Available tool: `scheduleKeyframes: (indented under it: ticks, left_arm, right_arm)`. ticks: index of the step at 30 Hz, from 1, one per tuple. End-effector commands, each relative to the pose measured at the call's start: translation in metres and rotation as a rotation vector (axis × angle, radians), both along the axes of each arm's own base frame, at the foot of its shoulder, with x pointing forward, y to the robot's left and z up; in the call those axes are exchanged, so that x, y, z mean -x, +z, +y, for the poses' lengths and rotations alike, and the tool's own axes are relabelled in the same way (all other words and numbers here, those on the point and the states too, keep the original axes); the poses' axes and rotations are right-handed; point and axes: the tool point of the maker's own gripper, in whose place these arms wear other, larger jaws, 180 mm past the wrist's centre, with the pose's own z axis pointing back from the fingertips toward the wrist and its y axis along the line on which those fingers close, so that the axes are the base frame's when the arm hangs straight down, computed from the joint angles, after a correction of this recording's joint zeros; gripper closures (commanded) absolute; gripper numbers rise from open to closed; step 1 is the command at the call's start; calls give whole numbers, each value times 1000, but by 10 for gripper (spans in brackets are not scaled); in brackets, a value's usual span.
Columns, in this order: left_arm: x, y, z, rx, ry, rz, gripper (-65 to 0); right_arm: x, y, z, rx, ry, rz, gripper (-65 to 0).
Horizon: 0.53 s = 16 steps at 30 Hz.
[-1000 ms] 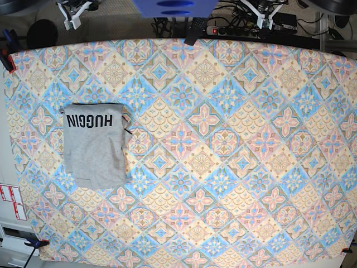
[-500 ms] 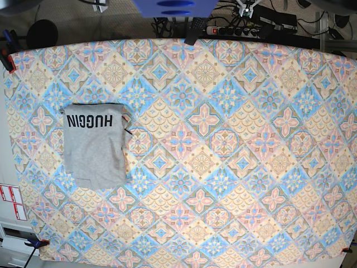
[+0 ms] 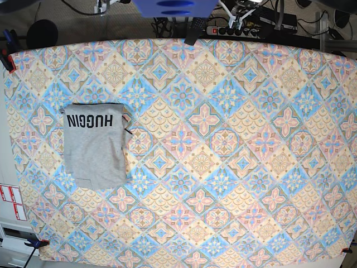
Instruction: Fold the T-shirt properly
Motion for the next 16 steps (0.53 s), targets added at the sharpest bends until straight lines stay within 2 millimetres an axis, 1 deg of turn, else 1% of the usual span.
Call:
scheduleKeyframes:
  ticks: [1,5,7,8,10,12,16]
  left_arm:
    - [-9,0,-3,6,0,-19,0]
    - [-17,-1,-6,10,2,-32,0]
    - [-25,-1,-7,12,4,-44,0]
    - [-25,-1,-8,14,9,-44,0]
    - [-26,-1,-12,20,16,-45,0]
    - [-26,-1,-21,35,22,-45,0]
    - [-26,-1,-24,39,25,-45,0]
  right_arm:
    - [6,-1,1,18,-6,13,-9]
    - [12,-10,-21,154,-3,59,-10]
    - [3,-14,-31,210,1,65,-10]
    - [0,-15,-33,224,2,65,-10]
    - [-4,-15,-33,225,3,56,-10]
    - [-13,-16,-33,226,1,41,-10]
    - [-16,-16,-33,226,0,36,-10]
